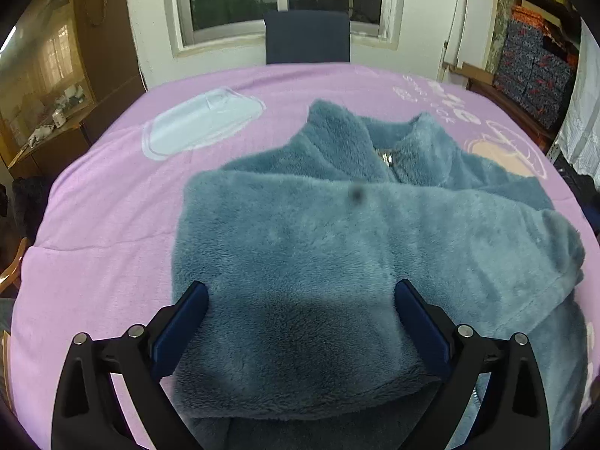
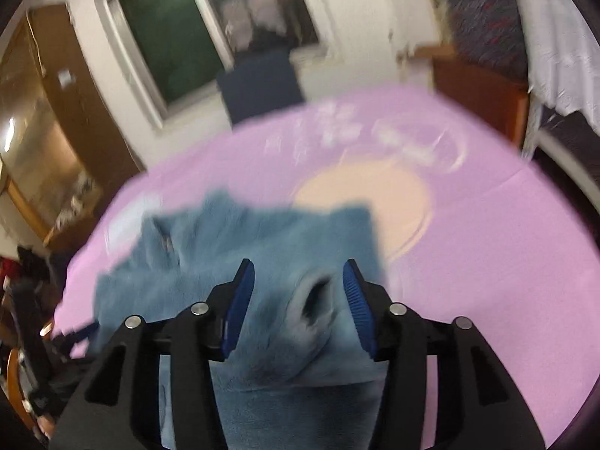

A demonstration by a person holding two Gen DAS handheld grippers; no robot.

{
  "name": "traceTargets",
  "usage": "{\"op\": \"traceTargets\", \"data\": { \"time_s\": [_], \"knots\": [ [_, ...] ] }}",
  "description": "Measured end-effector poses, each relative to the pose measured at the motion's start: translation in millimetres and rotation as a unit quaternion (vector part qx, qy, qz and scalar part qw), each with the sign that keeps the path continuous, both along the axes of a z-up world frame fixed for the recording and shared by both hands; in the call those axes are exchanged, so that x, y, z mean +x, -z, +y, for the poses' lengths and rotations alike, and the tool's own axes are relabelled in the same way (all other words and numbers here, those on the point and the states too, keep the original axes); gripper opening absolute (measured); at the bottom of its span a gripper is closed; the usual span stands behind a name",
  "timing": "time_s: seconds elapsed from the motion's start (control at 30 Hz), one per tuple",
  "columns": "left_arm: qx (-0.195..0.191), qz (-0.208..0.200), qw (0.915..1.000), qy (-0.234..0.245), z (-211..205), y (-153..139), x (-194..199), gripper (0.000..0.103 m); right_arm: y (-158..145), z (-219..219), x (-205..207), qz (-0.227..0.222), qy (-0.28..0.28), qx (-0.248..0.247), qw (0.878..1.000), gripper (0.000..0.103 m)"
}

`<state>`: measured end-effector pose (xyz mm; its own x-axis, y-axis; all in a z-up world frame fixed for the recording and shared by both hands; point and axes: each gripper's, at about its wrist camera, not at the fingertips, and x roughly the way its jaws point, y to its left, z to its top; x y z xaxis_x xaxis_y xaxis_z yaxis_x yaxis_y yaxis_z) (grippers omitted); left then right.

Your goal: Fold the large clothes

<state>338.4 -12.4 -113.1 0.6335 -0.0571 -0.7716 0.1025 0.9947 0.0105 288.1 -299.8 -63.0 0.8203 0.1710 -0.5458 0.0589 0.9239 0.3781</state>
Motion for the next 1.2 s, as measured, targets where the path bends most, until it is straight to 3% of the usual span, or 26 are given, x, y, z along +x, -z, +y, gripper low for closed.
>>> {"op": "traceTargets", "data": {
  "time_s": [0.1, 0.17, 0.23, 0.3, 0.47, 0.63, 0.77, 0.87, 1.2],
  "knots": [
    [0.002, -0.029, 0.9996, 0.002, 0.4, -12.4, -8.6, 0.100, -9.5, 15.9, -5.2, -0.021, -0.039, -0.004, 0.999, 0.049],
    [0.021, -0.043, 0.9989, 0.001, -3.1, -15.1, -11.4, 0.100, -0.2, 32.7, -0.4, -0.001, -0.067, -0.025, 0.997, 0.048],
    [0.042, -0.024, 0.9988, 0.003, -6.1, -4.9, -3.3, 0.100, 19.2, 42.4, 11.5, 0.043, -0.075, -0.038, 0.996, 0.048],
    [0.042, 0.003, 0.9991, 0.001, -5.9, 7.8, 4.5, 0.100, 56.2, 46.7, 32.9, 0.136, -0.086, -0.055, 0.986, 0.048],
    [0.043, -0.008, 0.9990, 0.003, -6.3, -1.4, -2.8, 0.100, 43.7, 41.3, 23.1, 0.107, -0.070, -0.041, 0.991, 0.049],
    [0.077, -0.059, 0.9952, 0.017, -16.0, -18.3, -25.5, 0.100, 25.3, 51.2, 10.1, 0.070, -0.076, -0.050, 0.993, 0.054],
    [0.079, -0.039, 0.9956, 0.030, -20.6, -8.0, -21.6, 0.100, 27.0, 51.7, 7.9, 0.076, -0.076, -0.053, 0.993, 0.057],
    [0.095, -0.031, 0.9944, 0.034, -28.0, 2.7, -19.5, 0.100, 49.4, 52.4, 19.5, 0.117, -0.083, -0.053, 0.988, 0.061],
    [0.103, -0.045, 0.9932, 0.030, -23.0, -4.9, -27.6, 0.100, 32.2, 39.8, 5.3, 0.076, -0.061, -0.031, 0.995, 0.063]
  ]
}}
